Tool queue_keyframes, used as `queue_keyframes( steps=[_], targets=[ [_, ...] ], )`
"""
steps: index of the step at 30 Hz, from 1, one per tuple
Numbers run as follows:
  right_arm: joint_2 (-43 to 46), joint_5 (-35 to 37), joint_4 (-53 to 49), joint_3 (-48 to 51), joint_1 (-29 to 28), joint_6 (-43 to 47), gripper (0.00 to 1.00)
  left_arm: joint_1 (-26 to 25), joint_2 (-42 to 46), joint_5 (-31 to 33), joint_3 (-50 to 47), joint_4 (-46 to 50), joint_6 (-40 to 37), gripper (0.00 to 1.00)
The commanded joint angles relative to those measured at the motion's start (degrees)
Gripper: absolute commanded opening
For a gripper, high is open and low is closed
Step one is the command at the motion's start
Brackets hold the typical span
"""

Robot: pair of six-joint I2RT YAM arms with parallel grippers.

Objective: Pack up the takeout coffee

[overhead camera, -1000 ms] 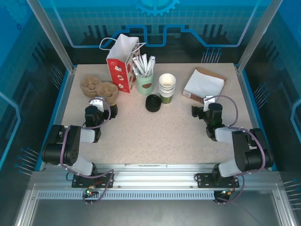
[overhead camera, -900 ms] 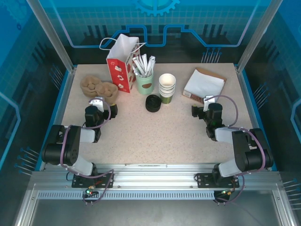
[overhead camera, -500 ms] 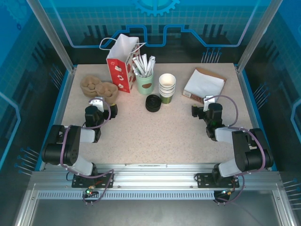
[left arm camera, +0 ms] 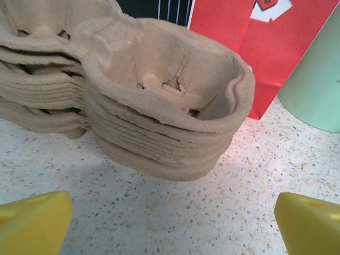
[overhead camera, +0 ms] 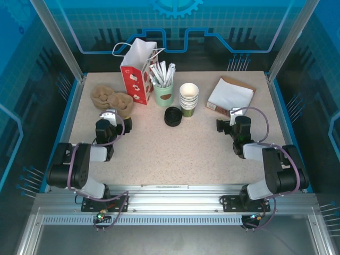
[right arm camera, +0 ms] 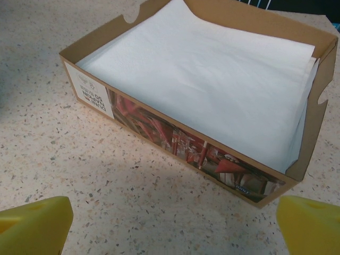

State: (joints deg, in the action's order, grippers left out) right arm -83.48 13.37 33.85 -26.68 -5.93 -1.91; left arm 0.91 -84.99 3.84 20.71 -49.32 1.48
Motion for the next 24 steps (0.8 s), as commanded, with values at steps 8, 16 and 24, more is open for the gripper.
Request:
queue_keyframes(
  steps=[8,16,24],
  targets=[
    [19.9,8.9,-33.0,-13.9,1.9,-15.5,1.0,-0.1,29.3,3.6,4.6,31.4,15.1,0.99],
    [25.8,-10.3,-48.4,-23.4,0.7,-20.1,1.0,-1.5,36.9,-12.3,7.4,36.9,36.5,0.95],
    [16.1,-1.7,-60.7,-40.2,-17.1,-13.1,0.96,-16.7,29.3,-10.8,22.0,53.8,26.7,0.94]
  ],
)
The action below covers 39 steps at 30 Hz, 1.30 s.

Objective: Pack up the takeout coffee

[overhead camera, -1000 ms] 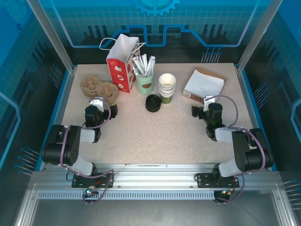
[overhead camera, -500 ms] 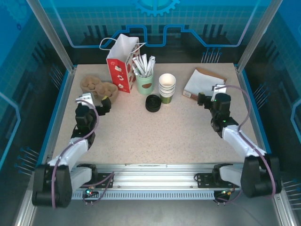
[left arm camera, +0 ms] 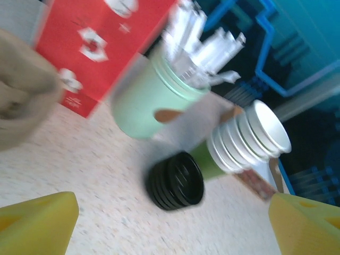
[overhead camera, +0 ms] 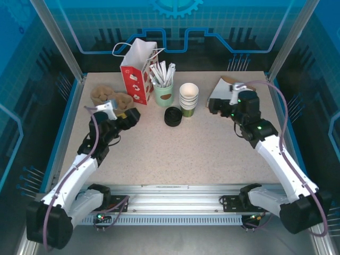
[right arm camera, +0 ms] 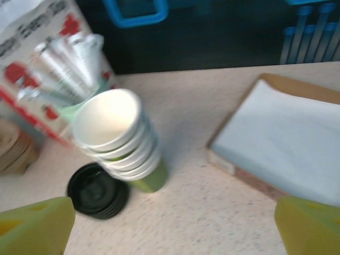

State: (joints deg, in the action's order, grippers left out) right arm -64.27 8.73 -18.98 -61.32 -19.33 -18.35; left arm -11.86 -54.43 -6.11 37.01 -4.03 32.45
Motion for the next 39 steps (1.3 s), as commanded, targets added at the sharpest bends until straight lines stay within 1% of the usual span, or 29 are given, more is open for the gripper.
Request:
queue_keyframes(
  steps=[1,5,10,12,15,20,23,29,34,39],
  targets=[
    [-5.0,3.8,-9.4,-7.6,-4.9,3.8,0.94,-5.1,-2.1,-0.7,7.0,10.0,-5.8,0.94],
    [-13.3,5.3,-14.5,-16.3,-7.3,4.5,0.85,-9.3,-5.7,-0.7,11.5,13.4,-9.9,0.94],
    [-22.8,6.4,-19.4,-26.6,-7.4,4.2,0.72,-12.7,-10.7,-0.6,15.9,14.5,-11.6,0.92],
    [-25.1,6.7,-19.2,-28.7,-7.2,4.3,0.69,-13.9,-12.9,-0.7,18.1,15.5,-12.3,0.92],
    [-29.6,5.5,-20.6,-33.2,-6.5,3.7,0.65,-15.2,-15.6,-0.6,20.9,16.8,-13.3,0.91],
    [-38.3,7.0,-24.5,-41.9,-6.1,3.7,0.51,-16.3,-17.4,-0.4,22.4,17.0,-13.6,0.91],
    [-43.0,7.1,-26.4,-46.5,-5.8,3.6,0.45,-16.8,-17.7,0.1,22.6,17.2,-14.1,0.91],
    [-48.9,8.9,-28.9,-52.3,-5.6,5.1,0.41,-17.0,-16.9,1.2,22.6,18.4,-14.6,0.92],
    [-50.6,10.5,-29.5,-53.4,-5.5,6.0,0.37,-17.1,-16.3,1.7,22.1,18.4,-15.0,0.92],
    [-51.6,10.2,-30.1,-54.1,-5.1,6.4,0.32,-17.1,-16.6,1.7,21.9,18.0,-14.9,0.92]
  ],
)
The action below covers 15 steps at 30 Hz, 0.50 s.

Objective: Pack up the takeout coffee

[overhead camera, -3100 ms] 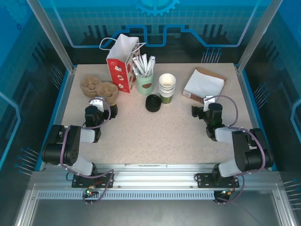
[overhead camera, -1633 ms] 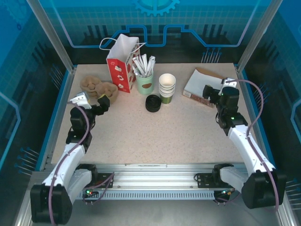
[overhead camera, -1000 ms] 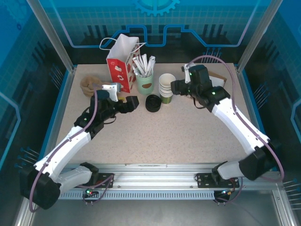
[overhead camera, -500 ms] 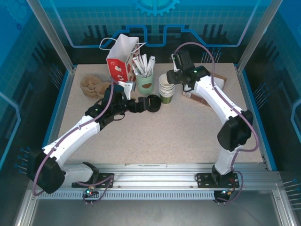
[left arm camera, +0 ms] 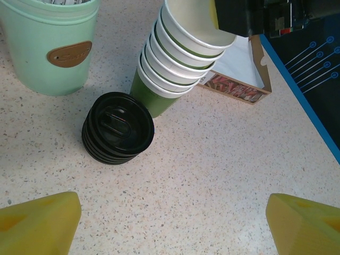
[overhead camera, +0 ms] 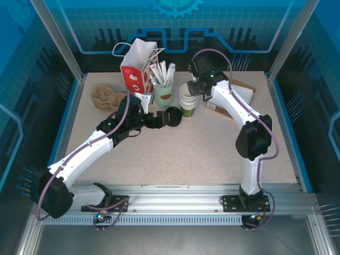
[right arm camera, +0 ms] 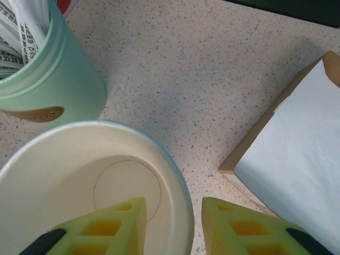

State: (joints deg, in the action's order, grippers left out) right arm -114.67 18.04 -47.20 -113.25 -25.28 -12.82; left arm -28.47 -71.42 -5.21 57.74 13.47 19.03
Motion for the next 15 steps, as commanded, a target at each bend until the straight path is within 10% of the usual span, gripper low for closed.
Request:
queue_keyframes(
  steps=[1,15],
  targets=[
    [-1.3,0.7,-1.8,-2.2,1.0,0.9,0.31,-0.5,0.3,0.8,1.2,0.4,-1.4,0.92],
    [-2.4,-0.7,-2.6,-3.2,1.3,1.7,0.16,-0.4,-0.3,0.9,0.8,0.4,-1.5,0.92]
  ],
)
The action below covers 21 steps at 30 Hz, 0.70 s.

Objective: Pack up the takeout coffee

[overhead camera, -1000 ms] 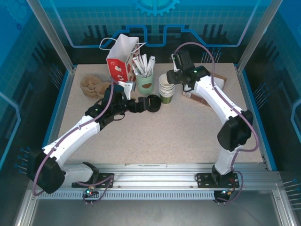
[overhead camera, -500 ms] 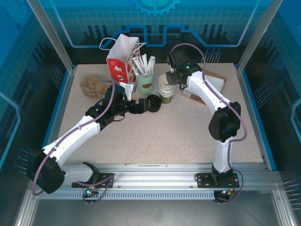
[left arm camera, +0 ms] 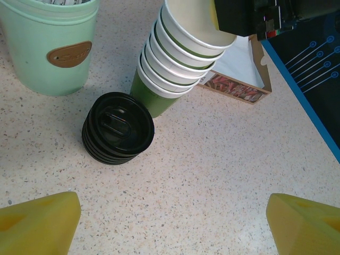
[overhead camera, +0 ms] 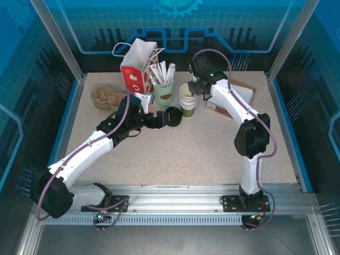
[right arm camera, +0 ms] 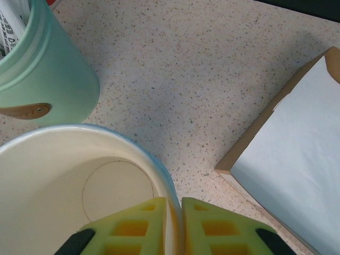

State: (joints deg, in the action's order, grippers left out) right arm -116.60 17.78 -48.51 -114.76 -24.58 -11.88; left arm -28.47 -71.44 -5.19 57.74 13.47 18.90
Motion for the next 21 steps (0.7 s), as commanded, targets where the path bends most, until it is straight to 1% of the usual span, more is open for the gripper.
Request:
queue_keyframes(
  steps=[1,13,21],
  targets=[
    [-0.5,-0.5,-1.3,-1.7,0.6,0.8,0.16,-0.5,-0.3,0.9,0.7,0.4,-1.3,0.92],
    [1.5,-2.2,-1.4,-2.2,1.2,0.8,0.12,-0.6,-0.3,1.2,0.4,0.3,-1.4,0.92],
    [2.6,-3.2,-2.3,-4.1,1.5,0.4,0.12,-0.7,-0.3,1.4,0.3,0.5,-1.7,0.92]
  ],
)
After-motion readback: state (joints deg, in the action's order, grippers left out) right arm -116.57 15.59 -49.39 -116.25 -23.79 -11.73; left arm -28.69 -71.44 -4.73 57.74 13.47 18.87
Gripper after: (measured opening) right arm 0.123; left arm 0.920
